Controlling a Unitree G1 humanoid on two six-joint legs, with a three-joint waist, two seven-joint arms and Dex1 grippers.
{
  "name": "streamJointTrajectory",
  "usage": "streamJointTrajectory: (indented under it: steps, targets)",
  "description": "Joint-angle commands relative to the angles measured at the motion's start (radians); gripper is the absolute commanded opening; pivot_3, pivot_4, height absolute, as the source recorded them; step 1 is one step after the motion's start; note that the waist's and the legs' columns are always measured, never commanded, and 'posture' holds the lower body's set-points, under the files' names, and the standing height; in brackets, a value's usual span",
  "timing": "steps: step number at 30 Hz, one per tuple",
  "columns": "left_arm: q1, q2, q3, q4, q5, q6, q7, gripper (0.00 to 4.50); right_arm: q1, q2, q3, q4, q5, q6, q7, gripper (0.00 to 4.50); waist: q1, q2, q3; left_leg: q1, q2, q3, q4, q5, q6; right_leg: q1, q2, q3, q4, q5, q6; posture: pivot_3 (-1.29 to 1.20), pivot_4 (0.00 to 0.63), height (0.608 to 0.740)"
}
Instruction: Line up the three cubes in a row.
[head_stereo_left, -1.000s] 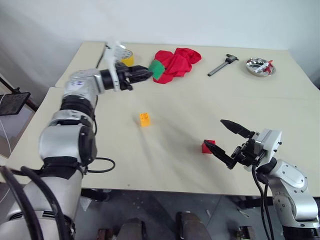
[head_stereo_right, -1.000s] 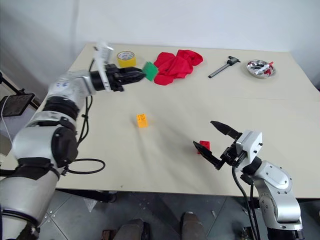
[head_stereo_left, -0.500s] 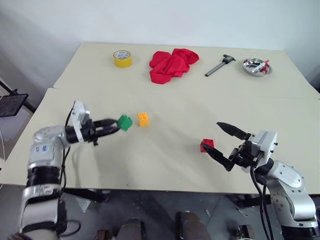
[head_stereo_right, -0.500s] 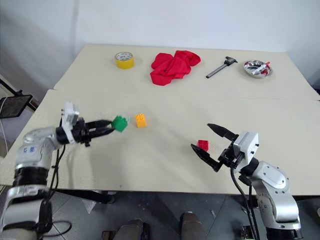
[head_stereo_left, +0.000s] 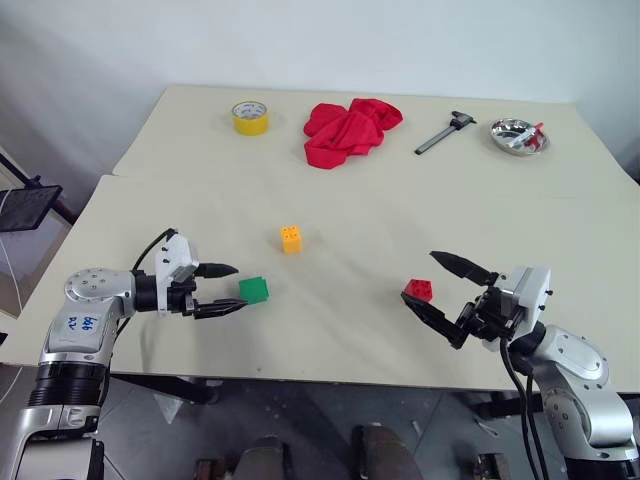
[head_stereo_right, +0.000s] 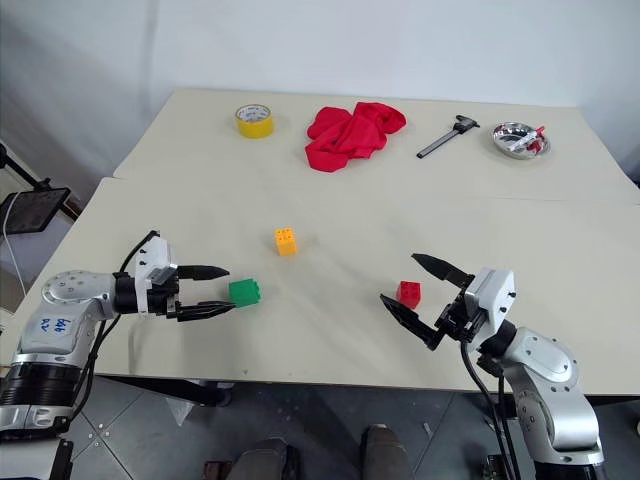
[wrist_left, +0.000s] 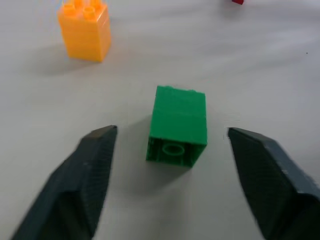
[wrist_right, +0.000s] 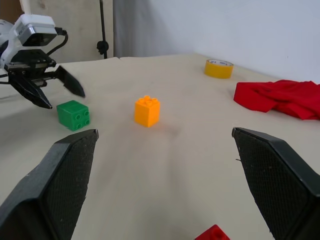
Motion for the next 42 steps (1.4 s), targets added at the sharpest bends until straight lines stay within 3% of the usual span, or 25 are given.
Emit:
streamJointTrajectory:
  steps: [1, 5, 9, 12, 19, 23, 24, 32, 42]
  targets:
    - [-0.022, 0.058, 0.051, 0.018, -0.050, -0.034, -0.058, 3.98, 0.026, -0.077, -0.016, -0.073, 0.029, 0.009, 0.086, 4.50, 0.000, 0.001, 0.000, 0.000, 0.000, 0.000, 0.000, 0.000, 0.000, 0.000, 0.000, 0.000, 0.000, 0.000, 0.000, 0.00, 0.150, 0.740]
    - [-0.041, 0.093, 0.063, 0.036, -0.082, -0.023, -0.092, 3.98, 0.076, -0.176, -0.014, -0.103, 0.048, 0.019, 0.200, 4.50, 0.003, 0.001, 0.001, 0.000, 0.000, 0.001, 0.000, -0.001, 0.002, 0.001, 0.000, -0.001, -0.003, 0.000, 0.000, 0.00, 0.150, 0.740]
    - [-0.043, 0.063, 0.033, 0.021, -0.077, -0.032, -0.081, 3.98, 0.085, -0.196, -0.010, -0.096, 0.051, 0.025, 0.232, 4.50, 0.010, 0.001, 0.001, 0.000, 0.000, 0.002, 0.000, -0.002, 0.003, 0.002, -0.001, -0.002, -0.006, 0.000, 0.000, 0.00, 0.150, 0.740]
    - [-0.043, 0.035, 0.011, 0.031, -0.063, -0.053, -0.068, 3.45, 0.071, -0.184, -0.003, -0.088, 0.043, 0.024, 0.222, 4.50, 0.013, 0.001, 0.001, 0.000, 0.000, 0.002, 0.000, -0.002, 0.003, 0.002, -0.001, -0.002, -0.006, 0.000, 0.000, 0.00, 0.150, 0.740]
    - [-0.037, -0.002, -0.035, 0.049, -0.049, -0.103, -0.068, 1.57, 0.055, -0.163, 0.003, -0.085, 0.029, 0.022, 0.193, 4.50, 0.011, 0.001, 0.001, 0.000, 0.000, 0.002, 0.000, -0.002, 0.003, 0.002, -0.001, -0.003, -0.006, 0.000, 0.000, 0.00, 0.150, 0.740]
    - [-0.048, -0.013, -0.051, 0.077, -0.034, -0.133, -0.059, 0.19, 0.053, -0.157, 0.004, -0.089, 0.026, 0.024, 0.183, 4.50, 0.012, 0.001, 0.001, 0.000, 0.000, 0.002, 0.000, -0.002, 0.003, 0.002, -0.001, -0.003, -0.006, 0.000, 0.000, 0.00, 0.150, 0.740]
    - [-0.045, -0.011, -0.059, 0.083, -0.026, -0.139, -0.062, 0.05, 0.055, -0.155, 0.005, -0.092, 0.025, 0.024, 0.180, 4.50, 0.012, 0.001, 0.001, 0.000, 0.000, 0.002, 0.000, -0.002, 0.003, 0.002, -0.001, -0.004, -0.006, 0.000, 0.000, 0.00, 0.150, 0.740]
    - [-0.039, 0.006, -0.095, 0.135, 0.007, -0.141, -0.084, 0.05, 0.053, -0.147, 0.010, -0.094, 0.018, 0.019, 0.165, 4.50, 0.012, 0.001, 0.001, 0.000, 0.000, 0.002, 0.000, -0.002, 0.003, 0.002, -0.001, -0.004, -0.007, 0.000, 0.000, 0.00, 0.150, 0.740]
    - [0.022, 0.070, -0.021, 0.197, -0.005, -0.149, -0.047, 0.05, 0.040, -0.133, 0.023, -0.088, 0.014, 0.019, 0.159, 4.50, 0.010, 0.002, 0.000, 0.001, 0.000, 0.002, 0.000, -0.002, 0.003, 0.002, -0.002, -0.004, -0.007, 0.000, 0.000, 0.00, 0.150, 0.740]
